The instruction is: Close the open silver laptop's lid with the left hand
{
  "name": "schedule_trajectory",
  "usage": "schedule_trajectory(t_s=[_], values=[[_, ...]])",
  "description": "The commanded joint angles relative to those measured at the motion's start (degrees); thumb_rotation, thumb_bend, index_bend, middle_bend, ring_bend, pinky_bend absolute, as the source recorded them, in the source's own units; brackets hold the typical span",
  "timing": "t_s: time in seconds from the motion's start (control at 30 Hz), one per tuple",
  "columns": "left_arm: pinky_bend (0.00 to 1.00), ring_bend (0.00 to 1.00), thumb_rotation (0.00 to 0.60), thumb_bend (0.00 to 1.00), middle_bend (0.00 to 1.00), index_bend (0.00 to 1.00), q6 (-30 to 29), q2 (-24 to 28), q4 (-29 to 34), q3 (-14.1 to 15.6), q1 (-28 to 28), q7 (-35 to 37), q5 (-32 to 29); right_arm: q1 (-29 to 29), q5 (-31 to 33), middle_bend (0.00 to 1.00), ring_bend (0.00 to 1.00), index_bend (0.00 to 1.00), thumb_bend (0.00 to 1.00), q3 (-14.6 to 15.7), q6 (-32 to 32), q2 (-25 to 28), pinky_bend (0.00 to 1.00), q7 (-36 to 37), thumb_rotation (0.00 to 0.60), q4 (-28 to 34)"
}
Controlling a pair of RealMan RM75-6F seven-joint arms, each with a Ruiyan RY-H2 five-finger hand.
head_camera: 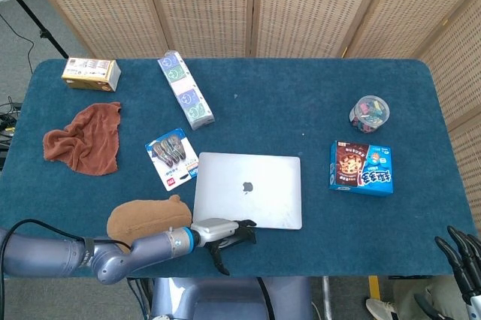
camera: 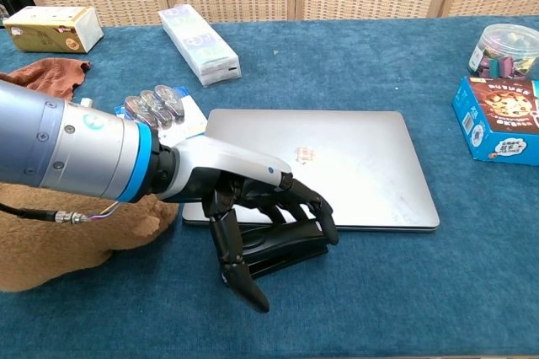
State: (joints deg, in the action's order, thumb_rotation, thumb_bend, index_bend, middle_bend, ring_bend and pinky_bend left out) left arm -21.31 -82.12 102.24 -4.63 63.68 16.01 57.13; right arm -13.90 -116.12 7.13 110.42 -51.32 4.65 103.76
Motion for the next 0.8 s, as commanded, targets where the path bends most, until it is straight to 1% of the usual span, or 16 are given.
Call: schedule_trajectory(t_s=[0.03,0.4,0.7,0.8], values=[[0.12,0.08,0.6,0.09,0.05,0.25,-0.17,-0.35,-0.14,0.33,-0.33,-0.12,0.02,-0.01,-0.02,0.0,0.0,0.0,0.18,0.02,-0.06,0.0,0.06,-0.02,0.6,0.01],[0.12,0.08,0.6,0.09,0.05,0.25,-0.1,-1.17,-1.23,1.22,-1.31,-0.42,0.1,0.09,-0.37,0.0,0.0,0.0,0.18,0.12,-0.52,-0.05,0.06,-0.34,0.6,0.2],[0.12,0.08,0.6,0.09,0.05,0.25,-0.72,-0.3,-0.06,-0.44,-1.5,-0.53,0.74,0.1,-0.29,0.0,0.0,0.0,0.18,0.13,-0.67,-0.06,0.06,-0.38,0.6,0.31],[0.12,0.08,0.6,0.09,0.05,0.25,-1.48,0.43,0.83,-1.64,-1.57,-0.44,1.02,0.07,-0.19,0.0,0.0,0.0,0.18,0.1,-0.52,-0.06,0.06,-0.2,0.6,0.24]])
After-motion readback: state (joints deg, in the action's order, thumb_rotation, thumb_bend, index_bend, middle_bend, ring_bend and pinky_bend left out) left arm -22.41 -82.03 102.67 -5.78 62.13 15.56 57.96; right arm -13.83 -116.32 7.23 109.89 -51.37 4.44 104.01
